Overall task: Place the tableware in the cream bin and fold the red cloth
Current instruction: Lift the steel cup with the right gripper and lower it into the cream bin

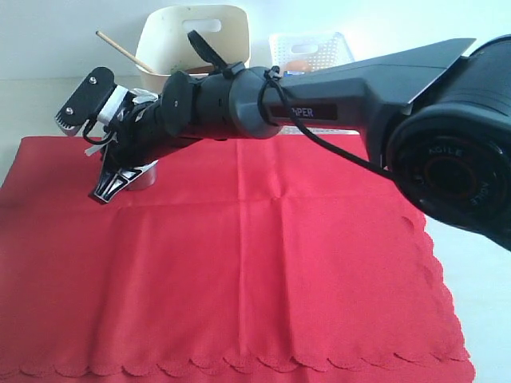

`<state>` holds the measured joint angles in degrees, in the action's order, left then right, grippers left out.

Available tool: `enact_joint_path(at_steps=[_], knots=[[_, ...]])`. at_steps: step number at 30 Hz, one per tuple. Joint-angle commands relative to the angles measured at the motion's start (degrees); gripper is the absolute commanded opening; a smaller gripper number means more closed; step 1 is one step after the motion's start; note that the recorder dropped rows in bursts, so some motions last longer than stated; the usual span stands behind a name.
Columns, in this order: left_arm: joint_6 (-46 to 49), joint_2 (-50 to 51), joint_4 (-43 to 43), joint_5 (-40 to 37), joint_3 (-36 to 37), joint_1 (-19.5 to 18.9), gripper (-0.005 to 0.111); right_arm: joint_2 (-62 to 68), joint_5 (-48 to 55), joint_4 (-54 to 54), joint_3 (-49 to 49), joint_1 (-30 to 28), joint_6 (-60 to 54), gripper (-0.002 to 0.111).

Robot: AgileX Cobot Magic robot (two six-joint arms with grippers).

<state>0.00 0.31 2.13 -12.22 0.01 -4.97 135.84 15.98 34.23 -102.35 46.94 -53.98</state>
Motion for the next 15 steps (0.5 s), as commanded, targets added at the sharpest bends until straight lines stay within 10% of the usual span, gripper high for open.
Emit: enact_joint_path(at_steps=[1, 15], knots=[[0.0, -0.3, -0.4, 0.2, 0.0, -0.1, 0.000, -3.4, 2.9, -0.1, -0.5, 0.0, 0.6, 0.000], [0.0, -0.3, -0.4, 0.2, 0.0, -0.1, 0.000, -15.3, 10.9, -5.2, -0.5, -0.7, 5.9, 0.000]])
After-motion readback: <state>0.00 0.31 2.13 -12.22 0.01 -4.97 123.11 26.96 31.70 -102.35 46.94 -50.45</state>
